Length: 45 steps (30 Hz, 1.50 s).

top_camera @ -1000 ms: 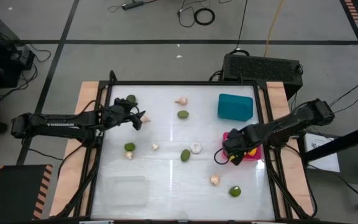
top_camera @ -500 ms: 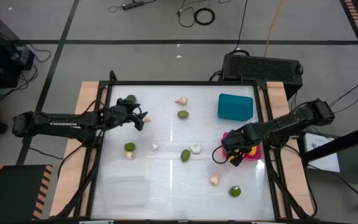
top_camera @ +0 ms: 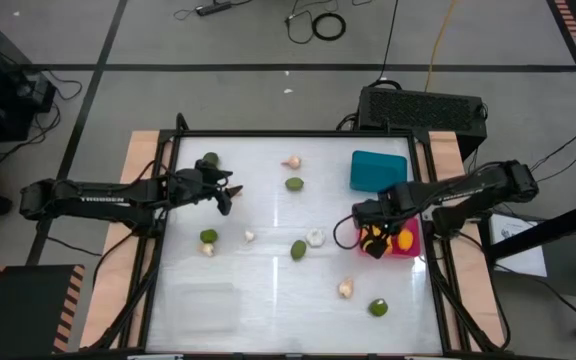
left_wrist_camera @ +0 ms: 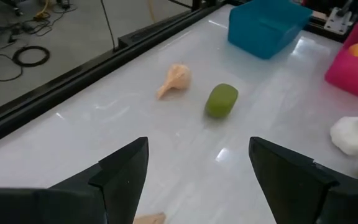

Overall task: Sort produce into baskets
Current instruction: Put the yellow lemon into the pink bin, then put the green lime into the transparent bin

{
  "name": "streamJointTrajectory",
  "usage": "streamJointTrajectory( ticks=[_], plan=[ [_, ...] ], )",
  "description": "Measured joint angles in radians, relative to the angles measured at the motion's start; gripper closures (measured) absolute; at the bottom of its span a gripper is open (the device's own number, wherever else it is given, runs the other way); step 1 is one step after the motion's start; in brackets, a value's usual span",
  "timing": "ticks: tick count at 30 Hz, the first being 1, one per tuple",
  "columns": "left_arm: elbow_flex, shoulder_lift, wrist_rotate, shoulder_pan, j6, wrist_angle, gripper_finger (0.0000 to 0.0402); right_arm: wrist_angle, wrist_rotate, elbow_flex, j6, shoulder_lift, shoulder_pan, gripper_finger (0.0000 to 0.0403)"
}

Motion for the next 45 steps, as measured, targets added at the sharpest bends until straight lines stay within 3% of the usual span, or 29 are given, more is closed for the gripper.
streamJointTrajectory(
  ticks=[4,7,14,16,22,31,37,45],
  plan=[
    [0.0,0.0,0.001,-0.013,0.01,0.001,0.0116,-0.053,-0.004,0.006,0.005,0.0,-0.005,0.0127],
    [0.0,0.0,0.001,-0.023,0.026,0.013,0.0116,-0.074,-0.009,0.006,0.019,0.0,-0.002,0.0171],
    [0.0,0.0,0.0,-0.023,0.027,0.016,0.0116,-0.065,-0.002,0.001,0.019,0.01,-0.003,0.0357],
    [0.0,0.0,0.0,-0.023,0.025,0.016,0.0116,-0.063,0.002,-0.016,0.017,0.01,-0.003,0.039],
    [0.0,0.0,0.001,-0.022,0.025,0.016,0.0116,-0.056,0.002,-0.082,0.06,0.01,-0.003,0.0398],
    [0.0,0.0,0.0,-0.022,0.024,0.018,0.0116,0.138,-0.003,-0.094,0.024,0.01,-0.003,0.0402],
    [0.0,0.0,-0.001,-0.022,0.014,0.024,0.0116,-0.021,-0.033,-0.06,0.024,0.01,-0.004,0.0402],
    [0.0,0.001,0.034,-0.09,-0.098,0.131,0.0116,-0.044,0.162,0.025,-0.002,-0.04,0.045,0.0402]
  ],
)
